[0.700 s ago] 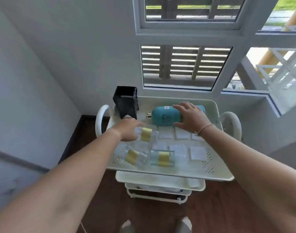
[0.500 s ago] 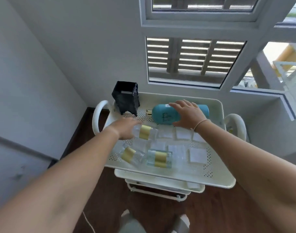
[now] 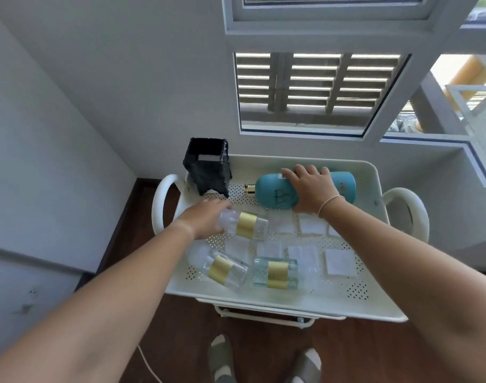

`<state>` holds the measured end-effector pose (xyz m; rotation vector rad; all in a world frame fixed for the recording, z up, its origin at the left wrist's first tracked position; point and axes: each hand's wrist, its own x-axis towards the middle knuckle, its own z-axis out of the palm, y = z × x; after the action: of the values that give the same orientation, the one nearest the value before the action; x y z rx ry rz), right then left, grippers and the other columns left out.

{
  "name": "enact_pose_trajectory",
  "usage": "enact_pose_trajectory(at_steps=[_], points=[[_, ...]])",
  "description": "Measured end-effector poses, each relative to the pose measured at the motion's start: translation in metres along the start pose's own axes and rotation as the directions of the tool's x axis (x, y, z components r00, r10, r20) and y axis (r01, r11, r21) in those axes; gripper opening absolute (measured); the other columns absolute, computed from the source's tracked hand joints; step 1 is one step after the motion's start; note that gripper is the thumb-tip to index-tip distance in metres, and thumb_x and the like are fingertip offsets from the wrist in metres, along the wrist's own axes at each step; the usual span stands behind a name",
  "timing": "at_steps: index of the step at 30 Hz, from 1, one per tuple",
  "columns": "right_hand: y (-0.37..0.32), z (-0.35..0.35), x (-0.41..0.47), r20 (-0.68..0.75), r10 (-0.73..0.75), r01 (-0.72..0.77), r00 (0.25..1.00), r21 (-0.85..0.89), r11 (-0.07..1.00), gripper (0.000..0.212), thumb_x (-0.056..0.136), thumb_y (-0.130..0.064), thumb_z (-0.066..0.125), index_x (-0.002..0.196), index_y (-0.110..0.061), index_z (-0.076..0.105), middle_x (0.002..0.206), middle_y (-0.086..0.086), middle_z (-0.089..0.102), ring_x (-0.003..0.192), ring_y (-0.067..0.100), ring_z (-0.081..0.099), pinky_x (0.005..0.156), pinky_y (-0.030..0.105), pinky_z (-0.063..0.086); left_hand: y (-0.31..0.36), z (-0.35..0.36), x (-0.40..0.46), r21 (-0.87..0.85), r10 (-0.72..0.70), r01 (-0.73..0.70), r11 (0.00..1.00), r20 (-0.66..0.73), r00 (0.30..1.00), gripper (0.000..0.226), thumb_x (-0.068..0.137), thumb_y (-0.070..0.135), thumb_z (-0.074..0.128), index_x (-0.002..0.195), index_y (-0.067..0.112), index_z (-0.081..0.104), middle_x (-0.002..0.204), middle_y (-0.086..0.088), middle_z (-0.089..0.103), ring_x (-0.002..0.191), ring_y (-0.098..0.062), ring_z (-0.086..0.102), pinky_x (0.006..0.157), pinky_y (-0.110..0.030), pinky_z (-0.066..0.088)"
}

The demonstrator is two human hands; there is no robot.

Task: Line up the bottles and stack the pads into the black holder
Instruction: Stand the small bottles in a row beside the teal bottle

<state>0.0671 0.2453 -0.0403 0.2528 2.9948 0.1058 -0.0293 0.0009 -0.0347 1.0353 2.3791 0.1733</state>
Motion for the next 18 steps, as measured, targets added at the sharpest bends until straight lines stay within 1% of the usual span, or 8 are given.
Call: enact_pose_trajectory(at_steps=[2,5,7,9,12,14,16,18], points=[[-0.002,0.002,0.002,-0.03,0.013,-0.013,0.999,-0.003,1.0,0.081,0.065,-0.038,0.069,0.133,-0.021,0.028,0.125,0.009,0.047,0.109,0.033,0.047,0.094,0.05,0.037,-0.001,-0.005,-0.001,-0.074,0.024,-0.025,0.997,-0.016,1.0,0.059,0.079,0.017,0.067,0.133,0.021,0.041,0.14,-0.002,0.044,0.122,-0.021,0.044,0.096,-0.034,0.041],[-0.001,0.004,0.002,-0.065,0.029,-0.03,0.997,-0.008,1.0,0.078,0.064,-0.039,0.07,0.129,-0.02,0.031,0.122,0.01,0.048,0.105,0.033,0.048,0.09,0.048,0.038,0.004,-0.015,-0.002,-0.204,0.071,-0.08,0.976,-0.054,0.996,0.053,0.077,0.02,0.07,0.125,0.026,0.048,0.127,0.002,0.046,0.103,-0.016,0.049,0.082,-0.028,0.041],[0.001,0.006,-0.001,-0.095,0.051,-0.051,0.994,0.008,0.999,0.077,0.064,-0.039,0.069,0.129,-0.02,0.032,0.122,0.01,0.049,0.104,0.033,0.049,0.088,0.047,0.039,0.01,-0.024,-0.001,-0.232,0.108,-0.125,0.965,-0.081,0.991,0.05,0.076,0.021,0.071,0.121,0.028,0.051,0.117,0.005,0.046,0.101,-0.016,0.05,0.081,-0.027,0.042],[0.005,0.004,-0.005,-0.137,0.087,-0.079,0.987,0.064,0.995,0.076,0.064,-0.041,0.069,0.128,-0.02,0.033,0.123,0.009,0.049,0.106,0.033,0.049,0.087,0.046,0.04,0.02,-0.035,0.002,-0.216,0.154,-0.172,0.961,-0.101,0.983,0.049,0.075,0.02,0.071,0.12,0.03,0.053,0.111,0.006,0.044,0.098,-0.013,0.049,0.078,-0.024,0.041],[0.017,-0.008,-0.011,-0.207,0.174,-0.123,0.963,0.24,0.963,0.076,0.063,-0.041,0.07,0.127,-0.02,0.035,0.124,0.008,0.05,0.107,0.032,0.049,0.087,0.046,0.042,0.036,-0.054,0.012,-0.208,0.212,-0.235,0.95,-0.128,0.969,0.048,0.075,0.018,0.069,0.118,0.032,0.053,0.11,0.008,0.043,0.099,-0.011,0.047,0.075,-0.02,0.038],[0.029,-0.019,-0.017,-0.256,0.275,-0.156,0.927,0.403,0.902,0.076,0.062,-0.039,0.073,0.125,-0.016,0.037,0.122,0.011,0.052,0.104,0.032,0.051,0.084,0.045,0.045,0.049,-0.066,0.024,-0.199,0.233,-0.26,0.945,-0.148,0.961,0.05,0.074,0.017,0.069,0.118,0.033,0.052,0.113,0.009,0.043,0.097,-0.009,0.048,0.075,-0.02,0.038],[0.042,-0.027,-0.023,-0.273,0.412,-0.188,0.869,0.588,0.787,0.077,0.061,-0.034,0.077,0.124,-0.012,0.038,0.12,0.014,0.052,0.102,0.033,0.052,0.078,0.042,0.047,0.062,-0.076,0.037,-0.171,0.262,-0.287,0.942,-0.156,0.952,0.052,0.074,0.018,0.069,0.12,0.034,0.05,0.114,0.009,0.042,0.091,-0.007,0.049,0.071,-0.018,0.038],[0.054,-0.032,-0.032,-0.253,0.534,-0.186,0.807,0.749,0.636,0.076,0.061,-0.03,0.079,0.122,-0.01,0.038,0.117,0.015,0.052,0.1,0.03,0.054,0.075,0.039,0.048,0.074,-0.082,0.052,-0.14,0.285,-0.307,0.941,-0.159,0.945,0.054,0.074,0.019,0.07,0.122,0.033,0.048,0.12,0.008,0.044,0.101,-0.011,0.048,0.08,-0.024,0.043]])
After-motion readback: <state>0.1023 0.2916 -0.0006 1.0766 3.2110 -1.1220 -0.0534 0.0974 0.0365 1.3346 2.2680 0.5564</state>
